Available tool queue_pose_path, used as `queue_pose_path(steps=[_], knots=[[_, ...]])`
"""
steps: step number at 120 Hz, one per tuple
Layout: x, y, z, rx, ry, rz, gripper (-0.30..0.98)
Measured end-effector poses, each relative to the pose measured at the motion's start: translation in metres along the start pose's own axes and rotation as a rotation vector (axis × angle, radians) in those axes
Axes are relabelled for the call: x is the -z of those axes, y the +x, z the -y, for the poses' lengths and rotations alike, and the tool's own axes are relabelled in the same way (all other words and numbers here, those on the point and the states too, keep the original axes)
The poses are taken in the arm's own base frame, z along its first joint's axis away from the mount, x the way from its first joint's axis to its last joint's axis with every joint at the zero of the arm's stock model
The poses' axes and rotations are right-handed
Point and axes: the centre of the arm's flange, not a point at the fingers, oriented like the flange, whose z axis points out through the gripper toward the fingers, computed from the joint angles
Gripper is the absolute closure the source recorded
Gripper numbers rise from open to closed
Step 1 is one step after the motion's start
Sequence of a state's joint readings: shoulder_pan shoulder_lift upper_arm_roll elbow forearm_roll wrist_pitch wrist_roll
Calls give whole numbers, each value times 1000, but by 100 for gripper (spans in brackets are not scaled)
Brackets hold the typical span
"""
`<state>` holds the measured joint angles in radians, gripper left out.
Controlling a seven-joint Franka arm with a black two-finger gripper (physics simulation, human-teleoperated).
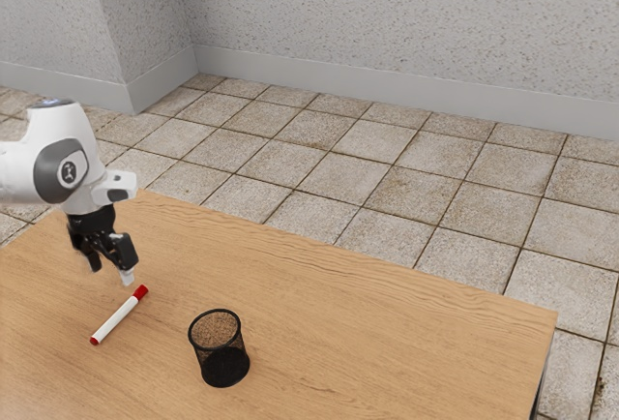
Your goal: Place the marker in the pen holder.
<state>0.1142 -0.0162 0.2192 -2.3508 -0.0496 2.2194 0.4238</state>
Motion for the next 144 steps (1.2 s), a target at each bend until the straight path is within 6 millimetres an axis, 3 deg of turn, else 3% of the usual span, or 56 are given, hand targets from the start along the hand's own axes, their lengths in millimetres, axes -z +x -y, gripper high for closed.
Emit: queue_pose_path(steps=[19,42,132,144], knots=[[-15,12,11,37,21,-48,24],[-36,22,-8,10,33,-52,43],[-79,35,7,45,53,-18,52],[-81,35,8,49,52,-17,60]])
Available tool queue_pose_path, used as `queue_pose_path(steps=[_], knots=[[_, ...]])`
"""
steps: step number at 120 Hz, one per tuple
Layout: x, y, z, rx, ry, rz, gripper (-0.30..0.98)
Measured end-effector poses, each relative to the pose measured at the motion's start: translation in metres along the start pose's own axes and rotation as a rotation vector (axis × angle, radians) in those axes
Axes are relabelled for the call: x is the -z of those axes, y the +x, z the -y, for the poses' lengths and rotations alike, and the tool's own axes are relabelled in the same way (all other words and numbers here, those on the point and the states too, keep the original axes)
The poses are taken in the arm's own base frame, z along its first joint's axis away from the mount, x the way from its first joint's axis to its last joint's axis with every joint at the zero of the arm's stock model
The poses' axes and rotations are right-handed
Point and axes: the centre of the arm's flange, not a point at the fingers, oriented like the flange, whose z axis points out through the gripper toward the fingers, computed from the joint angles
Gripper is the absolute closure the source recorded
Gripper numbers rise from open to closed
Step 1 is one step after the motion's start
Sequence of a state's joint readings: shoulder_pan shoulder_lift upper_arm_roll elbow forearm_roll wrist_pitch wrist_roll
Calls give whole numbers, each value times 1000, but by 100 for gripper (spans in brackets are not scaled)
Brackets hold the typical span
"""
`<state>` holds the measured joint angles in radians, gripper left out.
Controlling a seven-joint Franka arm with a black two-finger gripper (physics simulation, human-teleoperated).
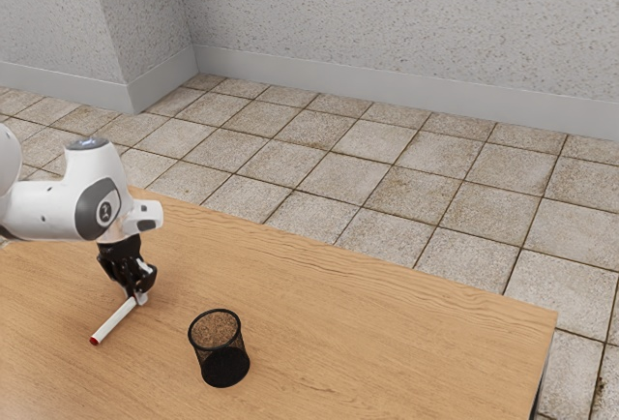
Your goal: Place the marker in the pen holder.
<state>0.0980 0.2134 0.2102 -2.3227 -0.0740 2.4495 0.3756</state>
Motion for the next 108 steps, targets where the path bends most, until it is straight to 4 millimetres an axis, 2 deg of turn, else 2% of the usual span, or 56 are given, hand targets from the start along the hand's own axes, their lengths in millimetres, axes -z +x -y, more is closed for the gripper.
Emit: queue_pose_path(steps=[6,16,20,36,44,55,61,67,77,84,100,108], knots=[[-1,0,0,3,-1,2,64],[-2,0,0,12,-5,2,62],[1,0,-1,12,-6,-5,65],[43,5,-19,-29,1,-63,75],[83,5,-34,-67,1,-112,77],[166,23,-64,-146,18,-199,78],[188,28,-87,-202,16,-203,79],[203,27,-120,-273,9,-198,79],[210,22,-185,-406,-13,-173,79],[208,17,-218,-473,-27,-150,79],[200,9,-250,-547,-55,-97,79],[208,-2,-263,-581,-60,-91,79]])
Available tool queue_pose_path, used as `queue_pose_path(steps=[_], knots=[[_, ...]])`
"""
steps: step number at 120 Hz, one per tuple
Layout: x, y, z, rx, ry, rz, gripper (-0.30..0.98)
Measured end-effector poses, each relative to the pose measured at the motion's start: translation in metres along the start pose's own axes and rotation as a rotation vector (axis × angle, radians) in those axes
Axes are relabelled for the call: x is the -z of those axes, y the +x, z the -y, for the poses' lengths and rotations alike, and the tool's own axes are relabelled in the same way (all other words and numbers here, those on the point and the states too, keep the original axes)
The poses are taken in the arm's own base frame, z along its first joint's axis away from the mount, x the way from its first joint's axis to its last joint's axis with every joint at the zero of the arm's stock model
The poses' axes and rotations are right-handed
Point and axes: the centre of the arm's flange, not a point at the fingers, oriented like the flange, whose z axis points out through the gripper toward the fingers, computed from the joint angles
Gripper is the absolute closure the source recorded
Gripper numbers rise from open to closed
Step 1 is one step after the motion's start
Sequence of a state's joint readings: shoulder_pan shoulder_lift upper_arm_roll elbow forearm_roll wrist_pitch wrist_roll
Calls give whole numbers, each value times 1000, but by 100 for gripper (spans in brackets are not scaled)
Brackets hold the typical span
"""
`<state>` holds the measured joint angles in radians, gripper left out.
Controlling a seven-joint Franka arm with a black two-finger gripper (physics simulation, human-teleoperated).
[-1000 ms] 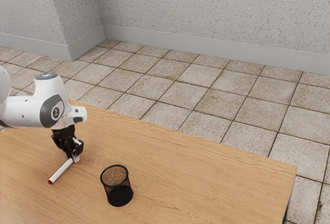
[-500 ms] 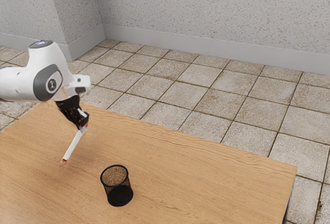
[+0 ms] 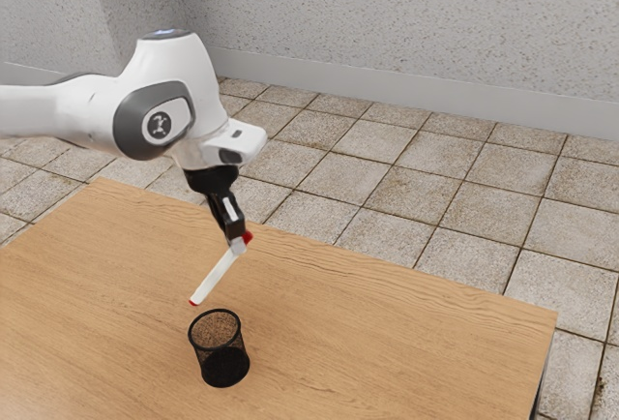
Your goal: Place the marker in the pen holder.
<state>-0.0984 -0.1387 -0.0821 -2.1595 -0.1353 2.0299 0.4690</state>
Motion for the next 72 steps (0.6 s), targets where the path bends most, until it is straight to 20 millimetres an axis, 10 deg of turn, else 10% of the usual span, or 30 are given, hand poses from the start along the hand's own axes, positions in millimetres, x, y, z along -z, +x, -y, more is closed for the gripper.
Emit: queue_pose_path(steps=[26,72], knots=[[-19,-8,-39,-71,-68,75,79],[-35,8,-28,-93,-131,98,79]])
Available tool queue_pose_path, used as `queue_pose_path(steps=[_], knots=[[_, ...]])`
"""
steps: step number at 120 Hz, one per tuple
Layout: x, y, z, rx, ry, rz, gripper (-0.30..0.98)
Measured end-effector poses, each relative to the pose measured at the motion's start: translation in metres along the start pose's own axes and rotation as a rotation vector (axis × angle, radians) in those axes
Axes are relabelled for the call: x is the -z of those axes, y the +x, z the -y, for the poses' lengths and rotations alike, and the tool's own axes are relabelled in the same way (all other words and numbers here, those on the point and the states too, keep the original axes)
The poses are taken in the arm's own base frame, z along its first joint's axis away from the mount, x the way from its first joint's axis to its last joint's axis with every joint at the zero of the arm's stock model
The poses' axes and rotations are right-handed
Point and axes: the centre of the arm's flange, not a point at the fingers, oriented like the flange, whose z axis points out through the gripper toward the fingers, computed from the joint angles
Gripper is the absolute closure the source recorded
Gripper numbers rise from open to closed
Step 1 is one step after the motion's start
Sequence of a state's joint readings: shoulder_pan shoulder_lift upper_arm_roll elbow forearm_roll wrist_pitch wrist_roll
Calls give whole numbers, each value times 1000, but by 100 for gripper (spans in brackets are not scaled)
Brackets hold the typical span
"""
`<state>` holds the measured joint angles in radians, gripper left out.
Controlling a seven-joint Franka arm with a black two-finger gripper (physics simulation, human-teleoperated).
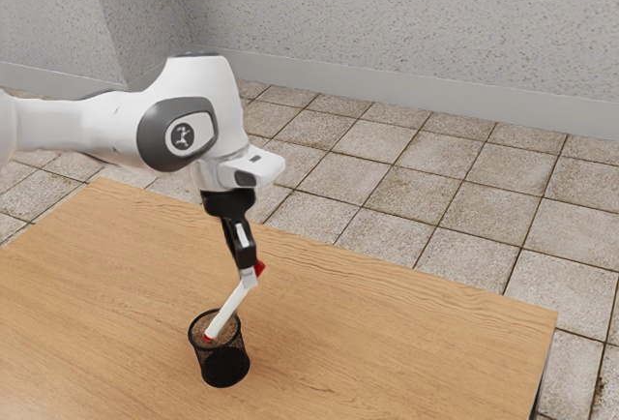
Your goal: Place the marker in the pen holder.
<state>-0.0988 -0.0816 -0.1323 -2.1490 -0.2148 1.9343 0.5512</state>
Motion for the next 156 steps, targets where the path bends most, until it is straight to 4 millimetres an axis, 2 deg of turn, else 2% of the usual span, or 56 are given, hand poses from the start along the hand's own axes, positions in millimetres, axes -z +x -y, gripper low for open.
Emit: queue_pose_path(steps=[8,16,24,40,53,61,74,92,120,126,132,136,146,150,156], knots=[[10,0,4,-7,10,-15,79],[11,-1,10,-6,11,-18,79],[13,4,23,-3,9,-24,79],[2,5,50,12,-11,-10,79],[-17,5,66,24,-41,14,79],[-26,9,63,8,-51,26,79],[-37,15,45,-34,-60,48,79],[-29,-10,29,-42,-48,46,79],[-25,-26,43,-18,-72,46,31],[-12,-26,44,-21,-58,27,24],[18,-18,44,-38,-28,-8,19],[52,-9,41,-65,17,-35,16],[155,8,30,-141,161,-102,11],[179,7,28,-158,196,-108,9],[198,-1,32,-163,224,-98,7]])
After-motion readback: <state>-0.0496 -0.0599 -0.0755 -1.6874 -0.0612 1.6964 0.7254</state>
